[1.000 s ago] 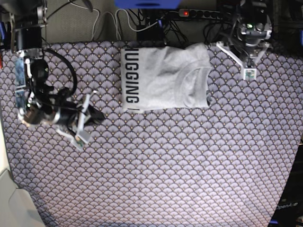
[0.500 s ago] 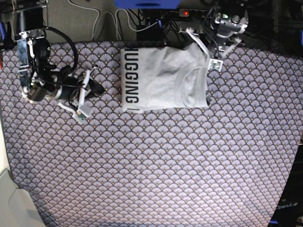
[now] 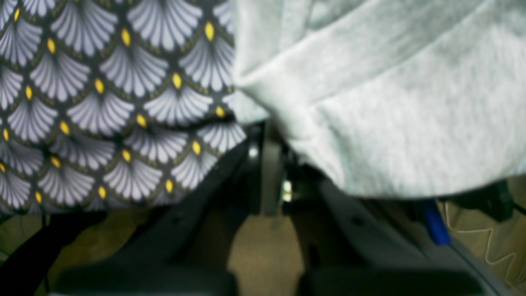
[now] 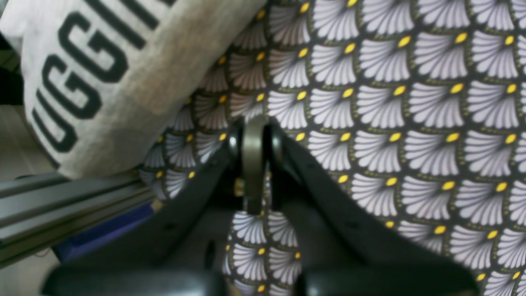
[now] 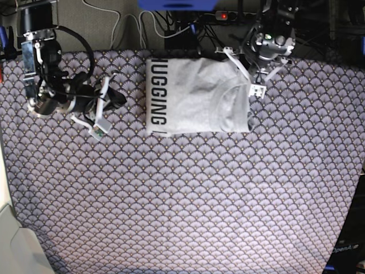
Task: Fold the T-shirt properly
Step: 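Lower the left gripper onto the folded bundle's edge and grasp it, then rotate the folded bundle with the left gripper so the print faces up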
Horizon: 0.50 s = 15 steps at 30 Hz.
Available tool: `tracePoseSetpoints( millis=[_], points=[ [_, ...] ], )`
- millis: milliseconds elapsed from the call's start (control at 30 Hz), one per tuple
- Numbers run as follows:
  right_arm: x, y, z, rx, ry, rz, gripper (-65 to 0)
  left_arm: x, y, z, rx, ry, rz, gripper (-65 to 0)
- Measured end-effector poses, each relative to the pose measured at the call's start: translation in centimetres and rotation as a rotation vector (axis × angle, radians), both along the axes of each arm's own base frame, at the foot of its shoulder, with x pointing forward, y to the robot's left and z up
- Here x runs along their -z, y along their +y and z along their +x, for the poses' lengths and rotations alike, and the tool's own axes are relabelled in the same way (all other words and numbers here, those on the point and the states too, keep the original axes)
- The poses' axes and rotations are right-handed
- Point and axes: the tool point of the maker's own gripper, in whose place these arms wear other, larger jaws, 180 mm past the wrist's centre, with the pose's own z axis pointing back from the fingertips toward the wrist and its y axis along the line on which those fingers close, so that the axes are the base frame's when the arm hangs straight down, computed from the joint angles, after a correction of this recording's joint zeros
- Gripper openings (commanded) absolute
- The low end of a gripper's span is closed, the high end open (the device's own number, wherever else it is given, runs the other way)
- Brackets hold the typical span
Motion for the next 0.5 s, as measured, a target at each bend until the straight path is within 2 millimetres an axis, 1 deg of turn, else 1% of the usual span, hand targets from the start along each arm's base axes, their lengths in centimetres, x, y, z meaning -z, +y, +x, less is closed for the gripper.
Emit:
tracePoseSetpoints(
  millis=[67, 167, 233, 367, 467, 500],
  points=[
    [0.0, 0.0, 0.0, 0.0, 0.0, 0.001, -64.8, -0.3, -0.2, 0.9, -0.009, -0.016, -0.009, -64.5],
    [0.0, 0.1, 0.0, -0.002, 0.0, 0.002, -64.8, -1.8, -0.8, 4.0, -0.023, -0.097, -0.025, -64.5],
    [0.0, 0.1, 0.0, -0.002, -0.001, 0.002, -64.8, -2.5, -1.3, 5.2, -0.03, -0.13, -0.041, -64.5],
    [0.0, 0.2, 0.0, -0.005, -0.001, 0.001, -64.8, -0.9, -2.0, 6.7, -0.05, -0.087, -0.053, -64.5],
    [0.0, 0.3, 0.0, -0.01, -0.001, 0.002, -64.7, -0.8, -2.1, 9.1, -0.057, -0.109, -0.056, -64.5],
    [-0.1, 0.3, 0.1, -0.009, -0.003, 0.0, -64.7, -0.6, -2.2, 9.4, -0.059, -0.105, -0.058, -64.5]
  ],
)
